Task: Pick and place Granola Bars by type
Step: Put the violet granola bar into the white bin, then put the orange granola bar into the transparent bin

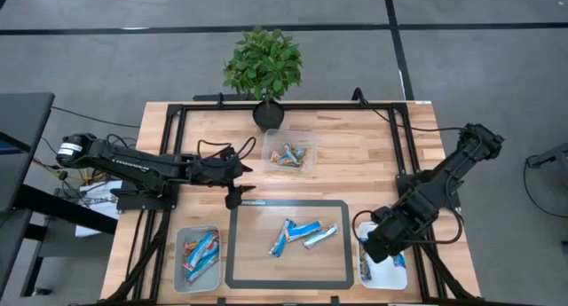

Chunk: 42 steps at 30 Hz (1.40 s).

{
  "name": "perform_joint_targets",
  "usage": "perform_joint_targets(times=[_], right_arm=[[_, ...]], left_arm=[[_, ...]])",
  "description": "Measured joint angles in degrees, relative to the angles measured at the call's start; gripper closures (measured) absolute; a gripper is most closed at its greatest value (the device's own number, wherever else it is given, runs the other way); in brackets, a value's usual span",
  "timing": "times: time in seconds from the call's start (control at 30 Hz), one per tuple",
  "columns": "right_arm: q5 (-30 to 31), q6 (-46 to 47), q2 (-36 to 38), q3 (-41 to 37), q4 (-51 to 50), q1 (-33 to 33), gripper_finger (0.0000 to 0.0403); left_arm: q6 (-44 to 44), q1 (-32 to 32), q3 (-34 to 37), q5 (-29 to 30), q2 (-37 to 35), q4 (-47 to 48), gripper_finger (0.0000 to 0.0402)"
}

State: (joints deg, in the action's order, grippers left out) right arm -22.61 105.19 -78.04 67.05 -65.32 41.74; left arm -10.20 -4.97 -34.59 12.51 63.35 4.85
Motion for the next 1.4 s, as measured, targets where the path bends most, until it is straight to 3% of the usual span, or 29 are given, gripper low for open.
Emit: perform_joint_targets(times=[0.2, 0.53, 0.77, 0.93, 1.07, 1.23, 1.4], right_arm=[[0.0, 0.0, 0.0, 0.0, -0.3, 0.0, 0.0337], [0.3, -0.8, 0.0, 0.0, -0.4, 0.0, 0.0247], [9.0, -7.3, 0.0, 0.0, 0.6, -2.2, 0.0220], [15.2, -20.3, 0.0, 0.0, 5.9, -6.7, 0.0220], [18.4, -36.9, -0.8, 0.1, 13.8, -10.7, 0.0226], [16.6, -58.4, -5.0, 0.1, 21.5, -13.8, 0.0236], [13.9, -70.5, -12.0, 0.1, 20.3, -14.1, 0.0241]], left_arm=[[-0.2, 0.0, 0.0, -0.1, 0.0, 1.2, 0.0132], [-0.2, 0.0, 0.0, -0.2, 0.0, 1.4, 0.0132], [-0.2, 0.0, 0.0, -0.2, 0.0, 1.3, 0.0132], [-0.2, 0.0, 0.0, -0.2, 0.0, 1.3, 0.0132], [-0.6, 0.0, 0.0, -0.2, 0.0, 1.3, 0.0132], [-1.2, 0.0, 0.0, -0.2, 0.0, 1.3, 0.0132], [-1.9, 0.0, 0.0, -0.2, 0.0, 1.4, 0.0132]])
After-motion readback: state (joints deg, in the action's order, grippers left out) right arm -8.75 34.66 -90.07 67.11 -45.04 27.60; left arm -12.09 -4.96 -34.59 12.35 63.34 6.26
